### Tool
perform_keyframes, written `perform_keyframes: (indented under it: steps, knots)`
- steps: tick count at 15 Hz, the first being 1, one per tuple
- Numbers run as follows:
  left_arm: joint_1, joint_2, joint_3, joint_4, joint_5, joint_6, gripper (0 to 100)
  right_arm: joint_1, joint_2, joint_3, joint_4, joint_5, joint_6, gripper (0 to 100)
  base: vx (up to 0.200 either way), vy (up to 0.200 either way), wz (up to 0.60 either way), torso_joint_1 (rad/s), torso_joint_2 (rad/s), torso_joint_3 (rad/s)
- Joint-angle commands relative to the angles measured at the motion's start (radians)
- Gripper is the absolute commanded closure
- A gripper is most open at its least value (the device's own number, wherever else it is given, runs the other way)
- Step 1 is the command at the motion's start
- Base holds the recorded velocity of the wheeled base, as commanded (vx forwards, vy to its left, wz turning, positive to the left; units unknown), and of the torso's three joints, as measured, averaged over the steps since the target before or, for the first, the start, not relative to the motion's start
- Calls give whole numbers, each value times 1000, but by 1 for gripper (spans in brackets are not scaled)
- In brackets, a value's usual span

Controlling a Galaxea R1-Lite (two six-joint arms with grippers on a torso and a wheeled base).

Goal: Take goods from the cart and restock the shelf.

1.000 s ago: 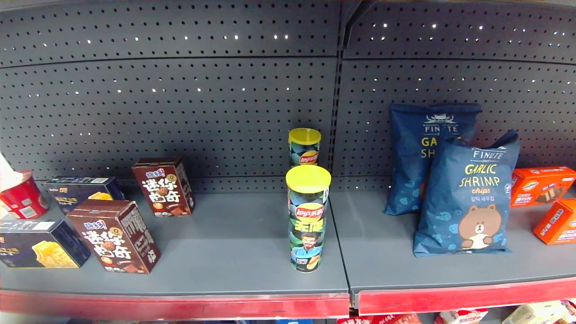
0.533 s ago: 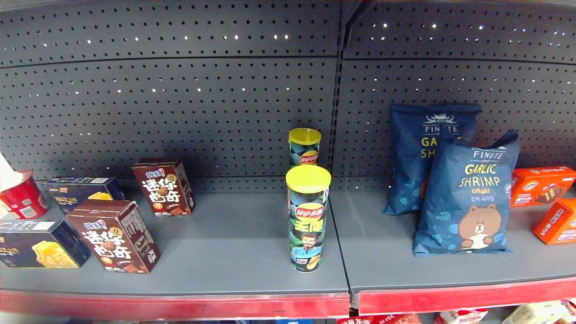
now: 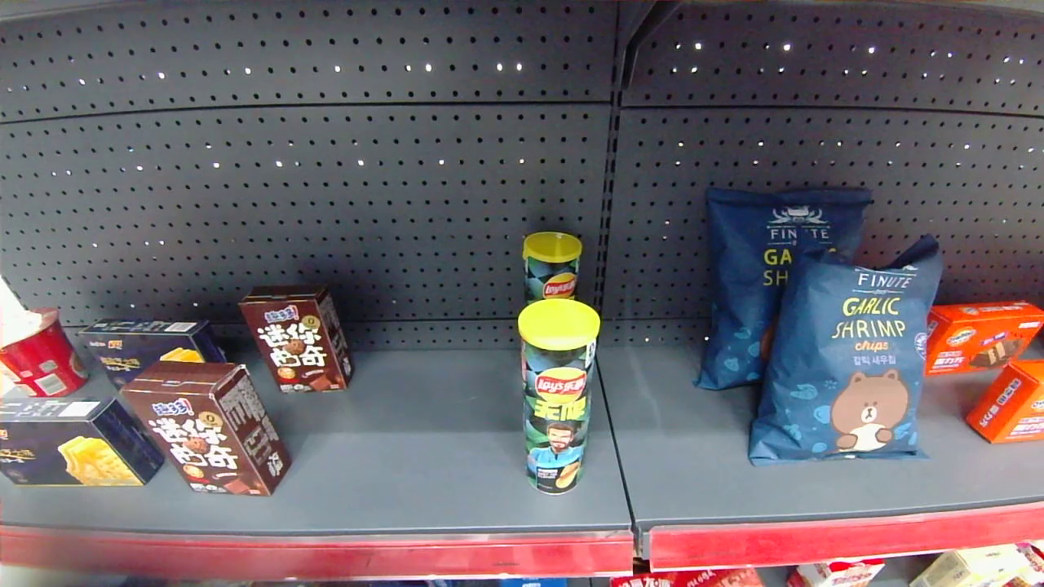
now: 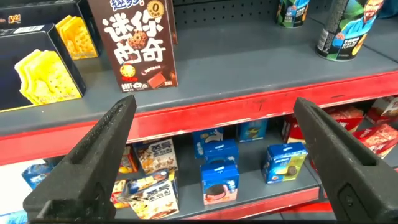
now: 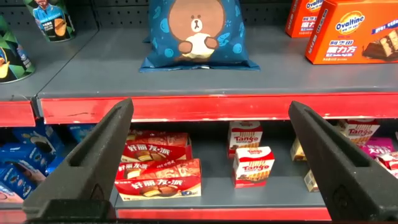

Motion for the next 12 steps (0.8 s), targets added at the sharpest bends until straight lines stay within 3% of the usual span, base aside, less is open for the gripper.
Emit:
perform_keyframes:
  steps: [1,2,3,4,6,7,12]
  knots:
    - [0,5,0,17,16,16,0,-1,1,0,0,0,0,0,0,0,0,0,0,0]
    - [0,3,0,46,64,39,0,1,1,0,0,0,0,0,0,0,0,0,0,0]
    - [0,3,0,68,113,33,0,1,1,0,0,0,0,0,0,0,0,0,0,0]
    - [0,3,0,61,120,26,0,1,1,0,0,0,0,0,0,0,0,0,0,0]
    - [52,-10,-2,63,85,26,0,1,1,0,0,0,0,0,0,0,0,0,0,0]
    - [75,-60,-5,71,25,30,0,-1,1,0,0,0,0,0,0,0,0,0,0,0]
    - [71,-76,-2,63,19,38,0,1,1,0,0,2,0,0,0,0,0,0,0,0]
